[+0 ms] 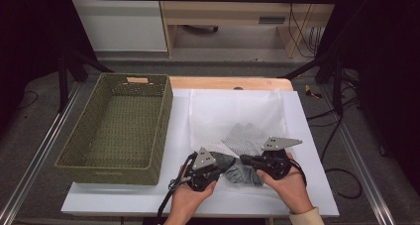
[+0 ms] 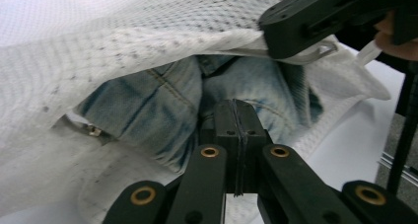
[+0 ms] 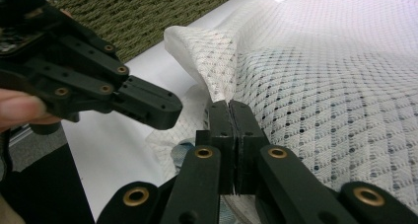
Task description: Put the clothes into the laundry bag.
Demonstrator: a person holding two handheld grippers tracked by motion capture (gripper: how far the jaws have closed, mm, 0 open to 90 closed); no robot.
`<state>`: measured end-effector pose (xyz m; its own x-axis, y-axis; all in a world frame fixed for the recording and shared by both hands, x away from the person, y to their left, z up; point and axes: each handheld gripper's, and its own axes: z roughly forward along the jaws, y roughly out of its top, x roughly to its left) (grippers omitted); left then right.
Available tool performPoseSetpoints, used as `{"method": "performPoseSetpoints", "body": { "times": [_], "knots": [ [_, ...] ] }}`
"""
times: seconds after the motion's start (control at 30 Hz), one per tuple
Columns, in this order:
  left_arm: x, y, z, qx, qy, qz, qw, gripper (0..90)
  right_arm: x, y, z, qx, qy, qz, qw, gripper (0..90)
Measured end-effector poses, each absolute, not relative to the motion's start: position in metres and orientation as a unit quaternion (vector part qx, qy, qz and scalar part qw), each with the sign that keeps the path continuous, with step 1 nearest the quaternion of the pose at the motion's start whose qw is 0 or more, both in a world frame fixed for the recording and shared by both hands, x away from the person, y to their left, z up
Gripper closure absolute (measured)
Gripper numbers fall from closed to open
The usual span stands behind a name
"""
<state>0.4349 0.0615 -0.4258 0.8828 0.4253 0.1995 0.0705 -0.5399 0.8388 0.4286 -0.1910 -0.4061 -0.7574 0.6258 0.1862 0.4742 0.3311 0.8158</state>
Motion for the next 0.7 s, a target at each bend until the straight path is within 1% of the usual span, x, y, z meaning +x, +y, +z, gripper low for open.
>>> {"method": "performPoseSetpoints", "body": {
  "times": [0.7],
  "knots": [
    [0.417,0.038,-0.430,0.862,0.116,0.163,0.465,90.0,0.431,-0.193,-0.411,0.342,0.812,0.466,0.081,89.5]
  ]
}}
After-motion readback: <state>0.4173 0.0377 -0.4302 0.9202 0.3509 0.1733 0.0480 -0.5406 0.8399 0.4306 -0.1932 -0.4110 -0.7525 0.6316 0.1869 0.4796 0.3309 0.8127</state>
